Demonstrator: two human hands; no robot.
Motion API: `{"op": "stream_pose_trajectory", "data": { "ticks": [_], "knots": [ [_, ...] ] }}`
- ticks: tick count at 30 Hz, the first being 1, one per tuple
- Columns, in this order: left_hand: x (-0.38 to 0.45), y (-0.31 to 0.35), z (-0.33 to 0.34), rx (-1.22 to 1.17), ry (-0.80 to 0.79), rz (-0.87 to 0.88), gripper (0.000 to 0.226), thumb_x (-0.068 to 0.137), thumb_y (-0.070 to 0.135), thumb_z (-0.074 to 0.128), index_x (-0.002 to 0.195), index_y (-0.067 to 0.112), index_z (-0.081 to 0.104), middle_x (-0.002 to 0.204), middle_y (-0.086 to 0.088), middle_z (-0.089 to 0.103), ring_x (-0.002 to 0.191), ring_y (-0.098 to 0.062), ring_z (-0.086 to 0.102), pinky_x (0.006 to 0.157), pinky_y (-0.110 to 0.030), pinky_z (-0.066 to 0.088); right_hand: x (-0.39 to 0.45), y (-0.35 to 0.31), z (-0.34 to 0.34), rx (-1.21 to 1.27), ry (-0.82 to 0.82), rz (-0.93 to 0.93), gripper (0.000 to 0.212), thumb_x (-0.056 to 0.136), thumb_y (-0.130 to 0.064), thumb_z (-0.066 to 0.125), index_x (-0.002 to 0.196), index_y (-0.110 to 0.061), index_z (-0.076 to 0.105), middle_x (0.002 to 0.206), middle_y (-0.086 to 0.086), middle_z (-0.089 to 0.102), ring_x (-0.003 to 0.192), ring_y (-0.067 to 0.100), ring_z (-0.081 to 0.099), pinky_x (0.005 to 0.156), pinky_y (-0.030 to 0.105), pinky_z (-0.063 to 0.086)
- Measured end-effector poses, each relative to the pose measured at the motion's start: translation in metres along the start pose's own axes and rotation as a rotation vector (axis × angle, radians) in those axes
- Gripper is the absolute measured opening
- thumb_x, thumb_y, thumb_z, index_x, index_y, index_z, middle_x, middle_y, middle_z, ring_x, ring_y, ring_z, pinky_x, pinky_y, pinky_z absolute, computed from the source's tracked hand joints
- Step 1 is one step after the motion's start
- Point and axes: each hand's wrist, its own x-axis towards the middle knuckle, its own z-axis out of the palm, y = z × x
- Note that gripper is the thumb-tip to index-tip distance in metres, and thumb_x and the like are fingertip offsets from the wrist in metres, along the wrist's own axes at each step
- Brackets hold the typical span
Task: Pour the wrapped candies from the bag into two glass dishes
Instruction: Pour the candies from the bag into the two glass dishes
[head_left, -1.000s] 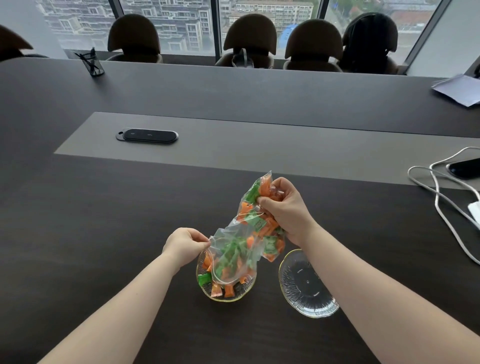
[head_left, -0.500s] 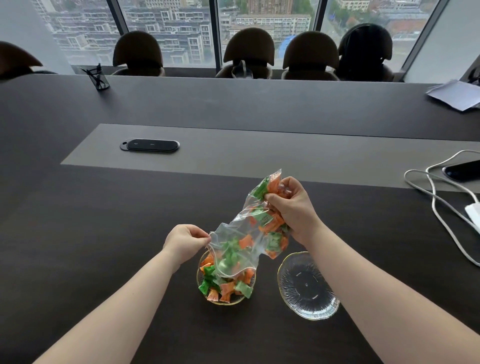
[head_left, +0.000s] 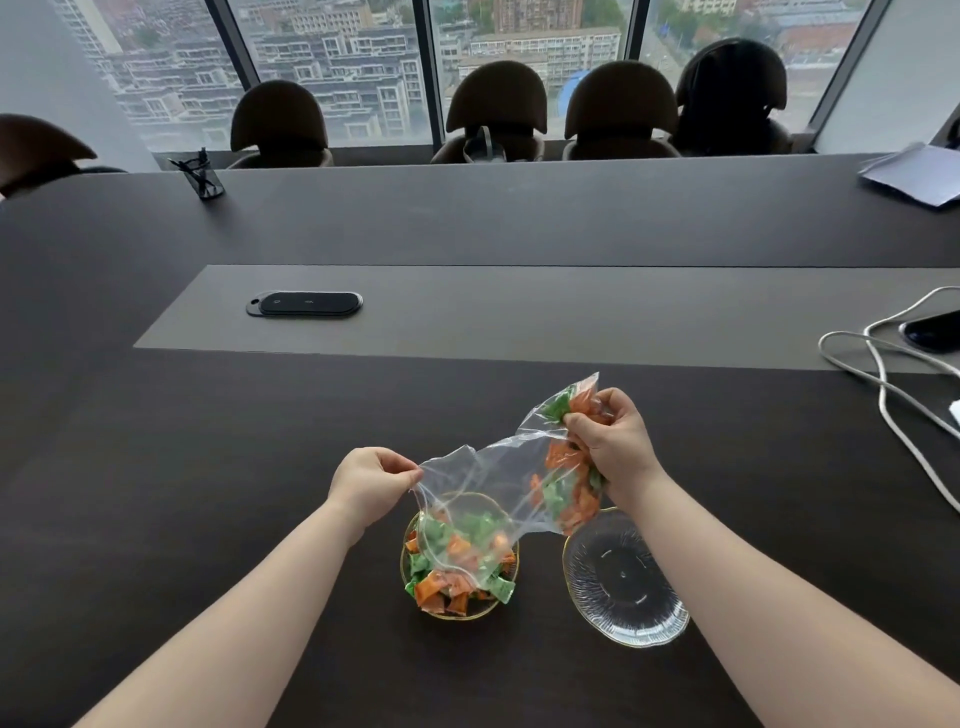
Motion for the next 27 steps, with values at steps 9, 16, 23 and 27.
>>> {"op": "stream_pose_trajectory", "data": {
  "ticks": [9,16,23,27],
  "knots": [
    [0.005,0.019,0.005,-0.002,-0.016,0.031,0.012,0.074,0.020,0.073,0.063,0.023,0.071,0.067,0.002,0.071,0.068,-0.015,0.061,0.067,-0.026,0.048,0.012,0.007,-0.022,0.102,0.108,0.045,0.023,0.082,0.003,0.061,0.077,-0.015,0.049,0.075,0.007,0.057,0.060,0.019,0.055,0.058,0.032,0.053],
    [0.000,0.052,0.009,0.017,-0.068,0.089,0.008,0.075,0.019,0.072,0.068,0.015,0.073,0.066,0.000,0.068,0.064,-0.011,0.057,0.058,-0.023,0.044,0.016,0.003,-0.053,0.133,0.174,0.083,0.016,0.083,-0.001,0.062,0.083,-0.013,0.051,0.082,0.010,0.058,0.066,0.023,0.058,0.068,0.041,0.054],
    [-0.009,0.097,0.036,0.066,-0.174,0.158,0.010,0.076,0.020,0.072,0.075,0.011,0.075,0.068,0.000,0.067,0.066,-0.009,0.057,0.056,-0.020,0.044,0.010,-0.004,-0.108,0.157,0.273,0.097,0.015,0.084,-0.005,0.062,0.090,-0.015,0.052,0.093,0.013,0.060,0.079,0.028,0.061,0.080,0.049,0.054],
    [-0.014,0.115,0.066,0.113,-0.231,0.202,0.009,0.075,0.022,0.072,0.073,0.014,0.074,0.070,0.000,0.068,0.071,-0.011,0.059,0.061,-0.022,0.048,0.001,-0.009,-0.144,0.125,0.339,0.076,0.017,0.083,-0.005,0.063,0.086,-0.017,0.052,0.091,0.013,0.060,0.074,0.026,0.061,0.075,0.045,0.055]
  ]
}}
